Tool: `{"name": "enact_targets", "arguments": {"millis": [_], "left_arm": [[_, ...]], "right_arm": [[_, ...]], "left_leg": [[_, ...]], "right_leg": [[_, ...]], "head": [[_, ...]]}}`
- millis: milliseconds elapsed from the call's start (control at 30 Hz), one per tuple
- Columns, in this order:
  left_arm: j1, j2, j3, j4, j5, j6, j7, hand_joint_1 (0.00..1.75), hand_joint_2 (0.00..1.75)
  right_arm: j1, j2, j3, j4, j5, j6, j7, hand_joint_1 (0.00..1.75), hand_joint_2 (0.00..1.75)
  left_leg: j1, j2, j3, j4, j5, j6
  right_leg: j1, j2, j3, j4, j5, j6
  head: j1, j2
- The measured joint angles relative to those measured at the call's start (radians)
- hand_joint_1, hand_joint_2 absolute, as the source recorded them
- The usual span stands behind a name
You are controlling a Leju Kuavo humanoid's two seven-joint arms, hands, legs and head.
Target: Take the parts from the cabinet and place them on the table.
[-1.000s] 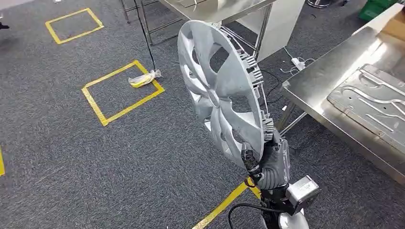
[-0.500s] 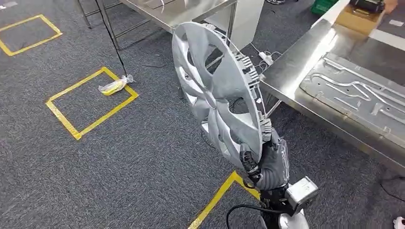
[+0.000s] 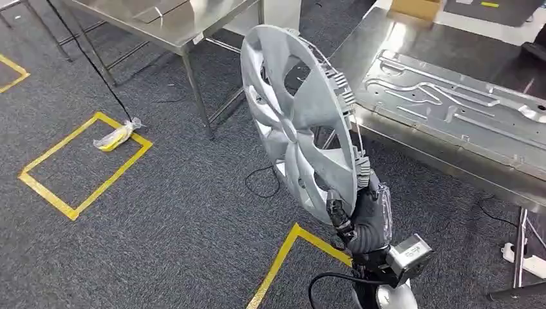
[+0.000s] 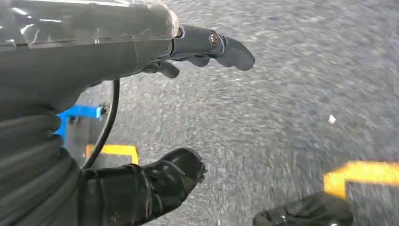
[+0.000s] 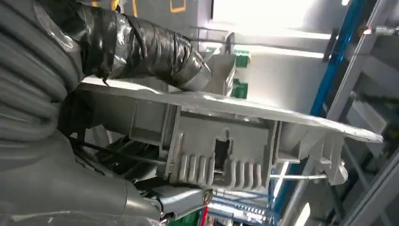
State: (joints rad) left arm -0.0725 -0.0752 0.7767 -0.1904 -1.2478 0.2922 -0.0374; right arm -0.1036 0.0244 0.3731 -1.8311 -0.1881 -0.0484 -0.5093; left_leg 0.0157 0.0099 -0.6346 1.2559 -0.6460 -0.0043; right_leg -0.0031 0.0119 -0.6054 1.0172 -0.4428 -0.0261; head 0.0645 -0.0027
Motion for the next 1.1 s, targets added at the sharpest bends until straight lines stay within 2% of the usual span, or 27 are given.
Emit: {"name": "enact_targets", "arguments": {"millis": [33,67,100,133,167,200,300,367,400,433,467,500,533,567,633,667,700,767,800,833,867,933,967,1000,1033,1067,1100], "left_arm": [[0.003,0.000,0.000,0.000,0.000,0.000,0.000,0.00,1.75],[0.005,0.000,0.000,0.000,0.000,0.000,0.000,0.00,1.75],[0.008,0.000,0.000,0.000,0.000,0.000,0.000,0.00,1.75],[0.008,0.000,0.000,0.000,0.000,0.001,0.000,0.00,1.75],[0.008,0.000,0.000,0.000,0.000,0.003,0.000,0.00,1.75],[0.008,0.000,0.000,0.000,0.000,0.005,0.000,0.00,1.75],[0.008,0.000,0.000,0.000,0.000,0.005,0.000,0.00,1.75],[0.009,0.000,0.002,0.000,0.000,0.005,0.000,0.00,1.75],[0.009,0.000,0.002,0.000,0.000,0.007,0.000,0.00,1.75],[0.007,0.000,0.003,0.000,0.000,0.009,-0.002,0.00,1.75],[0.000,0.000,0.005,0.000,0.000,0.017,-0.005,0.00,1.75],[0.000,-0.001,0.005,0.000,0.001,0.018,-0.004,0.00,1.75],[0.000,0.000,0.005,0.000,0.003,0.020,-0.004,0.00,1.75],[0.001,0.000,0.006,0.000,0.003,0.020,-0.004,0.00,1.75],[0.004,0.000,0.007,0.000,0.003,0.020,-0.004,0.00,1.75],[0.003,0.000,0.007,0.000,0.003,0.019,-0.004,0.00,1.75],[0.003,0.000,0.007,0.000,0.003,0.019,-0.004,0.00,1.75],[0.002,0.000,0.007,0.000,0.003,0.019,-0.002,0.00,1.75],[0.003,0.000,0.008,0.000,0.003,0.019,-0.002,0.00,1.75],[0.003,0.000,0.008,0.000,0.003,0.020,-0.002,0.00,1.75],[0.003,0.000,0.009,0.000,0.003,0.021,-0.002,0.00,1.75],[0.001,0.000,0.012,0.000,0.003,0.022,-0.002,0.00,1.75],[-0.002,0.000,0.013,0.000,0.003,0.022,-0.002,0.00,1.75],[-0.002,0.000,0.013,0.000,0.004,0.022,-0.002,0.00,1.75],[-0.003,0.000,0.016,0.000,0.008,0.023,-0.002,0.00,1.75],[-0.001,0.000,0.018,0.000,0.010,0.022,-0.002,0.00,1.75],[-0.001,0.000,0.021,0.000,0.011,0.022,-0.001,0.00,1.75]], "right_arm": [[0.000,0.000,0.000,0.000,0.000,0.000,0.000,1.75,1.75],[0.001,0.000,0.000,0.000,0.000,0.000,0.000,1.75,1.75],[0.003,0.000,0.000,0.001,0.000,0.000,0.001,1.75,1.75],[0.003,0.000,0.000,0.000,0.000,0.000,0.001,1.75,1.75],[0.002,0.000,0.000,0.000,0.000,0.000,0.002,1.75,1.75],[0.002,0.000,0.000,0.000,0.000,0.000,0.002,1.75,1.75],[0.002,0.000,0.000,0.000,0.000,0.000,0.002,1.75,1.75],[0.001,0.000,0.000,0.000,0.001,0.000,0.002,1.75,1.75],[-0.001,0.000,0.000,0.001,0.002,0.000,0.003,1.75,1.75],[0.000,0.000,0.000,0.000,0.004,-0.001,0.003,1.75,1.75],[0.001,0.000,0.000,0.000,0.005,-0.005,0.004,1.75,1.75],[0.004,-0.001,0.000,0.000,0.005,-0.007,0.005,1.75,1.75],[0.000,-0.002,0.000,0.000,0.005,-0.010,0.005,1.75,1.75],[-0.002,-0.002,0.000,0.000,0.005,-0.011,0.005,1.75,1.75],[-0.001,-0.002,0.000,0.000,0.005,-0.011,0.005,1.75,1.75],[0.000,-0.002,0.000,0.000,0.004,-0.012,0.006,1.75,1.75],[0.000,-0.002,0.000,0.001,0.004,-0.014,0.007,1.75,1.75],[-0.001,-0.002,0.000,0.001,0.003,-0.014,0.007,1.75,1.75],[-0.002,-0.002,0.000,0.001,0.003,-0.014,0.007,1.75,1.75],[-0.005,-0.002,0.000,0.001,0.003,-0.013,0.007,1.75,1.75],[-0.006,-0.002,0.000,0.000,0.003,-0.013,0.007,1.75,1.75],[-0.005,-0.002,0.000,0.000,0.003,-0.013,0.007,1.75,1.75],[-0.005,-0.002,0.000,0.000,0.003,-0.013,0.008,1.75,1.75],[-0.003,-0.002,0.000,0.001,0.003,-0.013,0.010,1.75,1.75],[-0.006,-0.002,0.000,0.000,0.003,-0.013,0.011,1.75,1.75],[-0.009,-0.001,0.000,0.003,0.003,-0.013,0.014,1.75,1.75],[-0.010,0.000,0.002,0.004,0.003,-0.014,0.014,1.75,1.75]], "left_leg": [[0.000,-0.002,-0.033,0.061,-0.014,-0.003],[0.000,-0.002,-0.042,0.070,0.000,-0.004],[0.001,-0.004,-0.030,0.029,0.041,-0.005],[0.003,-0.007,-0.004,-0.036,0.087,-0.005],[0.006,-0.022,0.033,-0.127,0.139,-0.004],[0.010,-0.050,0.055,-0.186,0.163,-0.003],[0.010,-0.053,0.055,-0.189,0.162,-0.003],[0.010,-0.083,0.060,-0.196,0.145,-0.001],[0.011,-0.085,0.063,-0.213,0.146,-0.001],[0.011,-0.078,0.063,-0.204,0.148,0.003],[0.010,-0.047,0.066,-0.218,0.156,0.023],[0.010,-0.031,0.072,-0.224,0.160,0.031],[0.010,-0.022,0.074,-0.227,0.160,0.036],[0.007,-0.010,0.074,-0.227,0.159,0.039],[0.004,0.015,0.074,-0.226,0.156,0.042],[0.004,0.028,0.075,-0.226,0.155,0.042],[0.003,0.040,0.077,-0.226,0.152,0.041],[0.003,0.062,0.087,-0.226,0.146,0.037],[0.003,0.070,0.092,-0.226,0.141,0.033],[-0.002,0.080,0.094,-0.226,0.137,0.028],[-0.004,0.090,0.094,-0.225,0.135,0.023],[-0.005,0.116,0.101,-0.232,0.132,0.015],[-0.008,0.129,0.108,-0.235,0.130,0.009],[-0.001,0.111,0.109,-0.227,0.116,0.004],[-0.001,0.055,0.098,-0.196,0.096,0.002],[0.000,0.018,0.064,-0.128,0.060,0.002],[0.000,0.001,0.022,-0.046,0.024,0.000]], "right_leg": [[0.000,0.016,-0.001,0.002,0.000,0.000],[0.000,0.030,-0.001,0.005,-0.001,-0.001],[-0.001,0.048,-0.001,0.009,-0.003,0.001],[-0.001,0.062,0.000,0.013,-0.004,0.003],[-0.003,0.076,-0.001,0.019,-0.008,0.007],[-0.003,0.084,-0.004,0.025,-0.011,0.012],[-0.004,0.085,-0.004,0.025,-0.011,0.012],[-0.001,0.090,-0.008,0.029,-0.012,0.015],[0.001,0.097,-0.013,0.038,-0.014,0.018],[-0.001,0.104,-0.019,0.036,-0.011,0.023],[-0.003,0.135,-0.024,0.029,-0.003,0.043],[-0.002,0.088,-0.029,0.045,-0.015,0.045],[-0.001,0.039,-0.049,0.088,-0.044,0.050],[-0.002,0.013,-0.085,0.162,-0.082,0.055],[-0.006,-0.005,-0.156,0.304,-0.138,0.060],[-0.008,-0.006,-0.171,0.332,-0.134,0.062],[-0.010,-0.008,-0.158,0.303,-0.106,0.062],[-0.008,-0.027,-0.075,0.146,-0.021,0.053],[-0.003,-0.061,-0.029,0.061,0.011,0.044],[0.013,-0.107,-0.014,0.033,-0.010,0.038],[0.019,-0.096,-0.018,0.025,-0.006,0.032],[0.020,-0.069,-0.023,0.026,-0.007,0.028],[0.020,-0.053,-0.020,0.017,-0.004,0.022],[0.004,-0.044,-0.006,0.003,0.002,0.015],[0.004,-0.034,-0.002,-0.002,0.004,0.009],[0.004,-0.028,-0.003,-0.002,0.005,0.005],[0.005,-0.019,-0.003,-0.001,0.003,0.001]], "head": [[0.000,0.000],[0.000,0.000],[0.000,0.000],[0.000,0.000],[0.000,0.000],[0.000,0.000],[0.000,0.000],[0.000,0.000],[0.000,0.000],[0.000,0.000],[0.000,0.000],[0.001,0.000],[0.008,0.000],[0.008,0.000],[0.008,0.000],[0.008,0.000],[0.008,0.000],[0.008,0.000],[0.008,0.000],[0.008,0.000],[0.007,0.000],[0.007,0.000],[0.007,0.000],[0.006,0.000],[0.007,0.000],[0.005,0.000],[0.004,0.000]]}}
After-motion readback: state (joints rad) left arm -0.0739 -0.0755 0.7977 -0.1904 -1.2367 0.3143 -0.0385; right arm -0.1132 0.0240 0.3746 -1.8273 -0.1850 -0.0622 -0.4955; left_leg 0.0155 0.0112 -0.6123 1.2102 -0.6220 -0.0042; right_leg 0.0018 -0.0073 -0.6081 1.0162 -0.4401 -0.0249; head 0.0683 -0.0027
